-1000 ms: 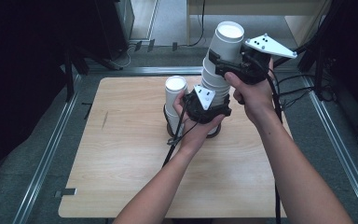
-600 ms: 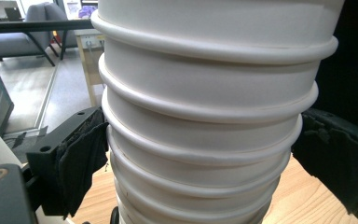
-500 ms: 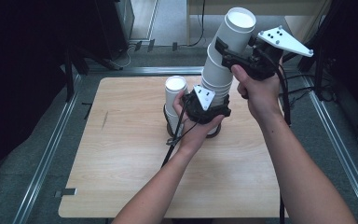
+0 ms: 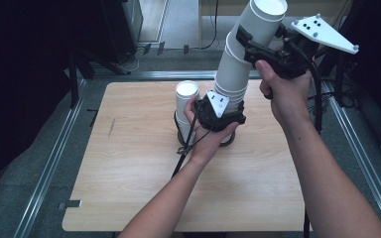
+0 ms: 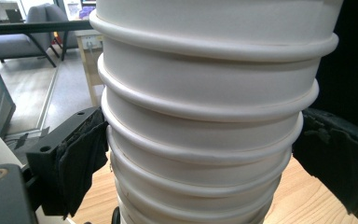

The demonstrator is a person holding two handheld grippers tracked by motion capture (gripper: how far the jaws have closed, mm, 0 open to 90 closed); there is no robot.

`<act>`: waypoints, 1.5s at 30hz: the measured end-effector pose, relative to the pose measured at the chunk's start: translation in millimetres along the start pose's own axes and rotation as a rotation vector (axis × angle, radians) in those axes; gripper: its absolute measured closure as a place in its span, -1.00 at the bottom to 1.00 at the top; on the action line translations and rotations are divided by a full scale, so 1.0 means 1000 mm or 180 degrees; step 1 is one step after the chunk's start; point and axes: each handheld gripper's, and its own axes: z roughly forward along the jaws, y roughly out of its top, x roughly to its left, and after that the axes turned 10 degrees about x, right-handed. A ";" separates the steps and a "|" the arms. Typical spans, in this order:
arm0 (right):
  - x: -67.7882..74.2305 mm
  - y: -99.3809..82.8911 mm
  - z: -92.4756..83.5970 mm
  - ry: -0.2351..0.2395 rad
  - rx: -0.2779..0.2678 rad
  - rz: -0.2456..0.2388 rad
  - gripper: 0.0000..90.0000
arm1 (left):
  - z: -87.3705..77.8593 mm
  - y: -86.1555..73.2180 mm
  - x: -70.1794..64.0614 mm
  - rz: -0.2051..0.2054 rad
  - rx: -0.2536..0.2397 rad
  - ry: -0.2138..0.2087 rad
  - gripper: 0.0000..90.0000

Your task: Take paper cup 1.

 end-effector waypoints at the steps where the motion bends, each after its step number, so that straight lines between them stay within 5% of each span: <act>1: -0.001 0.001 -0.002 -0.0007 -0.0014 -0.0009 -0.54 | 0.000 0.000 0.000 0.0001 0.0001 0.0000 -0.91; 18: -0.017 -0.006 -0.049 -0.0226 -0.0110 -0.0084 -0.54 | -0.003 -0.002 0.001 -0.0011 0.0059 -0.0049 -0.90; 24: -0.023 -0.029 -0.063 -0.0498 -0.0110 -0.0041 -0.56 | -0.012 -0.007 0.003 0.0022 0.0118 -0.0202 -0.96; 45: -0.041 -0.114 -0.081 -0.0671 0.0177 0.0047 -0.57 | -0.055 -0.031 0.011 0.0088 0.0083 -0.0400 -0.96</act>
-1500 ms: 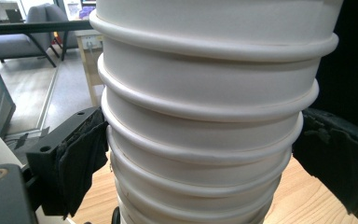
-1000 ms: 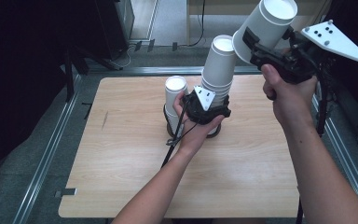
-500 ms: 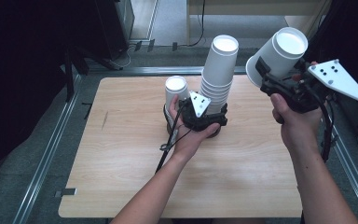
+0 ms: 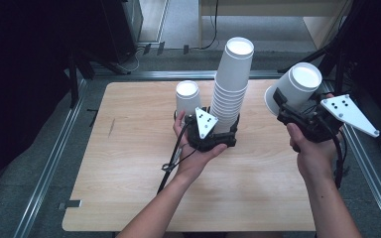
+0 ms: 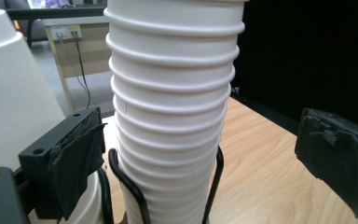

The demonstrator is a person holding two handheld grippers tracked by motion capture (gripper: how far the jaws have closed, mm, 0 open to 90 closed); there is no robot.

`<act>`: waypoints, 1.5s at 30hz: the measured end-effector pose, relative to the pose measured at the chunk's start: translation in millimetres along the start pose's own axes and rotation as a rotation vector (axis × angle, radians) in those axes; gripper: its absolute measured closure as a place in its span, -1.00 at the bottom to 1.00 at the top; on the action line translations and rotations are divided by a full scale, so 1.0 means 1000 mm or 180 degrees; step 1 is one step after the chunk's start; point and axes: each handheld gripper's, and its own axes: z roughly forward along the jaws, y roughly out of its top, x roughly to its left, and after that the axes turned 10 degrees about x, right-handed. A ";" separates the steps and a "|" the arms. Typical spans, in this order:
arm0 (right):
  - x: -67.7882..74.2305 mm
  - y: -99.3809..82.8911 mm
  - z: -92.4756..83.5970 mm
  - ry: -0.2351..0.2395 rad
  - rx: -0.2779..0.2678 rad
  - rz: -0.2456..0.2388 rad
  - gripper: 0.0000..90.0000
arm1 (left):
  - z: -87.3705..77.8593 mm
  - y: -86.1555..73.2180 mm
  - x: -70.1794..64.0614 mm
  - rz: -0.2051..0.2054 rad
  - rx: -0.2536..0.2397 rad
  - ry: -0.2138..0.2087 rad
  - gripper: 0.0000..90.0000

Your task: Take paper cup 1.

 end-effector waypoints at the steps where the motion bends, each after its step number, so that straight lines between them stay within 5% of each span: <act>1: 0.000 -0.004 0.000 -0.0029 0.0014 0.0015 -0.57 | -0.003 -0.001 0.001 -0.0010 0.0001 -0.0015 -0.96; 10: 0.002 -0.038 0.000 -0.0024 0.0041 -0.0027 -0.57 | -0.027 -0.011 0.009 -0.0100 -0.0033 -0.0061 -0.96; 17: 0.011 -0.060 -0.005 -0.0032 0.0080 -0.0244 -0.57 | -0.047 -0.026 0.015 -0.0070 -0.0063 -0.0007 -0.96; 34: 0.041 -0.108 0.000 0.0017 0.0304 -0.0689 -0.57 | -0.068 -0.085 0.030 -0.0161 0.0226 -0.0102 -0.96; 37: 0.046 -0.117 0.003 0.0048 0.0371 -0.0744 -0.57 | -0.067 -0.088 0.030 -0.0047 0.0291 -0.0052 -0.96; 45: 0.063 -0.142 0.010 0.0040 0.0533 -0.1126 -0.57 | -0.073 -0.089 0.036 -0.0169 0.0248 -0.0207 -0.96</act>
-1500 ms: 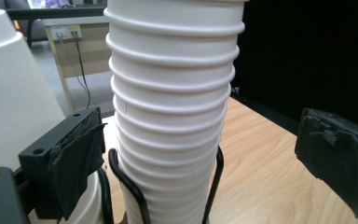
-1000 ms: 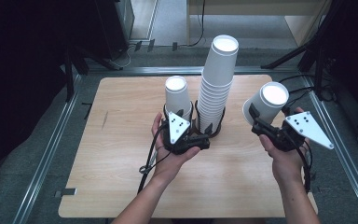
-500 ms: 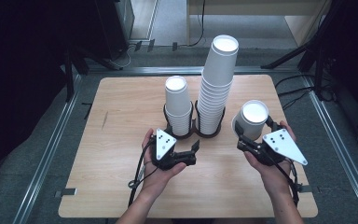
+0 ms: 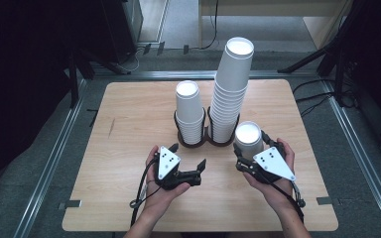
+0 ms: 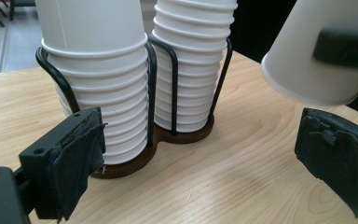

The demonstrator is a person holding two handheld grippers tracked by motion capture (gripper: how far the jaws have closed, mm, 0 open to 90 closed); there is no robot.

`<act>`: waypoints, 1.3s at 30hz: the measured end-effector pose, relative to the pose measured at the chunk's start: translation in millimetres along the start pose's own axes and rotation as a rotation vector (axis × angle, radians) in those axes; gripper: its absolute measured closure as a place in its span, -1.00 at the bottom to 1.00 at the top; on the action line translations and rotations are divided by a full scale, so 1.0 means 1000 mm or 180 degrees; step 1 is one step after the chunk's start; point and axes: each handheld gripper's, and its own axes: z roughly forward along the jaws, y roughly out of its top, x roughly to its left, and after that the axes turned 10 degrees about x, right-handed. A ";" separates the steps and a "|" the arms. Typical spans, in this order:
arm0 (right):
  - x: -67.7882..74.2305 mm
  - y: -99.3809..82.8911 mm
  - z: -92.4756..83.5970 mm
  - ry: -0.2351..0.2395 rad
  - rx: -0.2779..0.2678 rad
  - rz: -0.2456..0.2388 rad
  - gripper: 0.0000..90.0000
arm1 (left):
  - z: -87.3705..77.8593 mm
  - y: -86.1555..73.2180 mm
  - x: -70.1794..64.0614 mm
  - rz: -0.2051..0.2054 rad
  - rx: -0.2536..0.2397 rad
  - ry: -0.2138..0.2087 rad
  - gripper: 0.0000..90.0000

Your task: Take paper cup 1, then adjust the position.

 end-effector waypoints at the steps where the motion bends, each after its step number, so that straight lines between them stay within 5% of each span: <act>1: 0.002 -0.001 0.000 -0.0010 0.0002 -0.0059 -0.57 | -0.001 0.000 0.001 0.0007 0.0000 -0.0018 -0.96; 3: 0.010 -0.005 0.002 -0.0043 -0.0003 -0.0293 -0.58 | -0.002 0.000 0.001 0.0016 -0.0003 -0.0049 -0.96; 4: 0.010 -0.005 0.002 -0.0043 -0.0003 -0.0293 -0.58 | -0.002 0.000 0.001 0.0016 -0.0003 -0.0049 -0.96; 5: 0.017 -0.007 0.003 -0.0107 0.0031 -0.0516 -0.58 | -0.003 0.000 0.001 0.0021 0.0003 -0.0079 -0.96; 11: 0.032 -0.010 0.005 -0.0116 0.0011 -0.0851 -0.58 | -0.004 0.001 -0.001 0.0080 0.0043 -0.0185 -0.92; 28: 0.047 -0.017 0.006 -0.0165 -0.0059 -0.1194 -0.53 | -0.007 0.003 -0.007 0.0145 0.0061 -0.0431 -0.92; 39: 0.058 -0.019 0.004 -0.0048 -0.0138 -0.1421 -0.52 | -0.004 0.001 -0.014 0.0265 0.0131 -0.0552 -0.92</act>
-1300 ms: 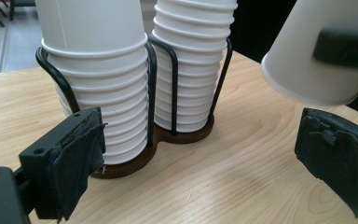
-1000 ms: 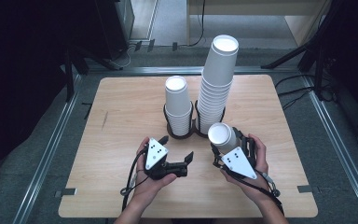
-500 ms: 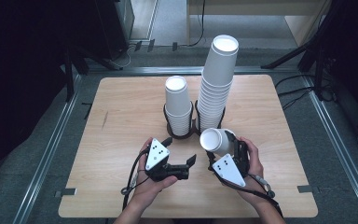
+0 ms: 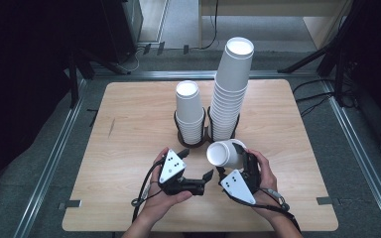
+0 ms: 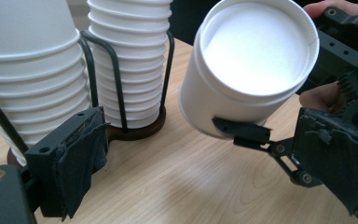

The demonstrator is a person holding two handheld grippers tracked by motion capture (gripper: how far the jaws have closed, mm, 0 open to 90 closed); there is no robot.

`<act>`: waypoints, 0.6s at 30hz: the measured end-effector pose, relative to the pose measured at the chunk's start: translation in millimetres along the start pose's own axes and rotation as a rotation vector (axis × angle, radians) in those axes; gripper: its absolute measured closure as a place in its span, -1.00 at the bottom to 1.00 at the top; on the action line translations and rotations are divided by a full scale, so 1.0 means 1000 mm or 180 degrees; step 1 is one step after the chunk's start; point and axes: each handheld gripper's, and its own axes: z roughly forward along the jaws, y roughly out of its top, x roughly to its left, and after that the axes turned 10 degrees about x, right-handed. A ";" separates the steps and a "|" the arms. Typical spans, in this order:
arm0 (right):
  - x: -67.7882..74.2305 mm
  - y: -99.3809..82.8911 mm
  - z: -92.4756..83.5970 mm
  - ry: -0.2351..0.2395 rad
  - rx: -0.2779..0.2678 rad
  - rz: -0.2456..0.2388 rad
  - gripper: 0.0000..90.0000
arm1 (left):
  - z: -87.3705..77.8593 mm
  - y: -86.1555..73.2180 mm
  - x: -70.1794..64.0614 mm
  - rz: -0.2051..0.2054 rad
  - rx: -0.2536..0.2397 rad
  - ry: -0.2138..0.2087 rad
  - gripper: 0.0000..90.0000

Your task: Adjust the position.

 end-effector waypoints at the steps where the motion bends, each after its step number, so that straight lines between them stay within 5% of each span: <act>1: 0.001 0.001 0.000 0.0013 -0.0015 -0.0026 -0.52 | 0.000 0.000 -0.001 0.0005 0.0003 -0.0013 -0.92; 18: 0.012 0.010 -0.009 0.0197 -0.0261 -0.0140 -0.52 | 0.003 0.001 -0.011 0.0121 0.0096 -0.0202 -0.87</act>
